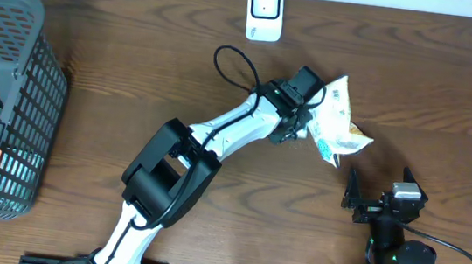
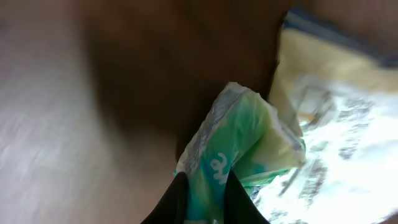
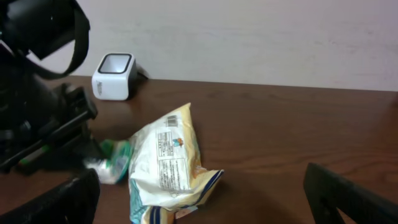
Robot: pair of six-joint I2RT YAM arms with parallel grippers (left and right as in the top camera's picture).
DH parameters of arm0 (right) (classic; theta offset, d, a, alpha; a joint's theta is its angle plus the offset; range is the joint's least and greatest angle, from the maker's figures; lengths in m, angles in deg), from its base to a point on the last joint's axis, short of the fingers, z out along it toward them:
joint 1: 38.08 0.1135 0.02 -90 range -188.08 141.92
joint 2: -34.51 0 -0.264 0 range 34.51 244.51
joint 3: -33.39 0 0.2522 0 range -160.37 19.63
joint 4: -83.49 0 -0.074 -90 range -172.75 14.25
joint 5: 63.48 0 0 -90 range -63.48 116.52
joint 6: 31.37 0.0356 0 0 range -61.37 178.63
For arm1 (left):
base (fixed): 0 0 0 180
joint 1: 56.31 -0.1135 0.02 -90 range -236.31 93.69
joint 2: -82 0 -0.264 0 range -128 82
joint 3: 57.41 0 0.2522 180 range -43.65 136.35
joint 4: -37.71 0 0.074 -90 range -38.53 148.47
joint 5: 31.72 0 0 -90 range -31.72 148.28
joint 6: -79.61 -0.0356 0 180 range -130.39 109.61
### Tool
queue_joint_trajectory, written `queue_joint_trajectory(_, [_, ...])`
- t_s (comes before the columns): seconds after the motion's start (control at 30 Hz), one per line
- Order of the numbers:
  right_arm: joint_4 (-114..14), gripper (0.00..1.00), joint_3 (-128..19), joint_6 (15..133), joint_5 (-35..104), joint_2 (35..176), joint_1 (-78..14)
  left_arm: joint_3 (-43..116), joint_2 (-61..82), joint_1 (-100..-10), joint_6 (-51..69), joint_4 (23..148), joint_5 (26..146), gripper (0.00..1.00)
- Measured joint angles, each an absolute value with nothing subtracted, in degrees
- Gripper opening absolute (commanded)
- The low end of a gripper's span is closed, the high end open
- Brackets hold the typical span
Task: Scan the item barcode
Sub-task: 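Carry the green tissue pack past the scanner and drop it by the bag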
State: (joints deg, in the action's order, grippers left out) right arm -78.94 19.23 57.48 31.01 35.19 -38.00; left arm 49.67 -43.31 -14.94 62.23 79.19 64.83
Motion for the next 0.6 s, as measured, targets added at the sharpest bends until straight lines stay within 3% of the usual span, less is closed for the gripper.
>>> queue_joint_trajectory(0.27, [-78.9, 0.99, 19.2, 57.5, 31.0, 35.2, -38.0, 49.7, -43.3, -16.8, 55.7, 75.5, 65.9, 0.11])
queue_joint_trajectory(0.3, [-78.9, 0.99, 19.2, 57.5, 31.0, 35.2, -38.0, 49.7, -43.3, -17.0, 55.3, 75.3, 66.6, 0.29])
queue_joint_trajectory(0.33, [-78.9, 0.99, 19.2, 57.5, 31.0, 35.2, -38.0, 49.7, -43.3, -17.1, 55.1, 75.3, 67.2, 0.38])
queue_joint_trajectory(0.37, [-78.9, 0.99, 19.2, 57.5, 31.0, 35.2, -38.0, 49.7, -43.3, -17.1, 54.6, 75.3, 67.9, 0.58])
queue_joint_trajectory(0.5, [-78.9, 0.99, 19.2, 57.5, 31.0, 35.2, -38.0, 49.7, -43.3, -17.0, 51.2, 75.3, 70.6, 0.7])
queue_joint_trajectory(0.6, [-78.9, 0.99, 19.2, 57.5, 31.0, 35.2, -38.0, 49.7, -43.2, -17.0, 46.6, 75.5, 71.9, 0.71])
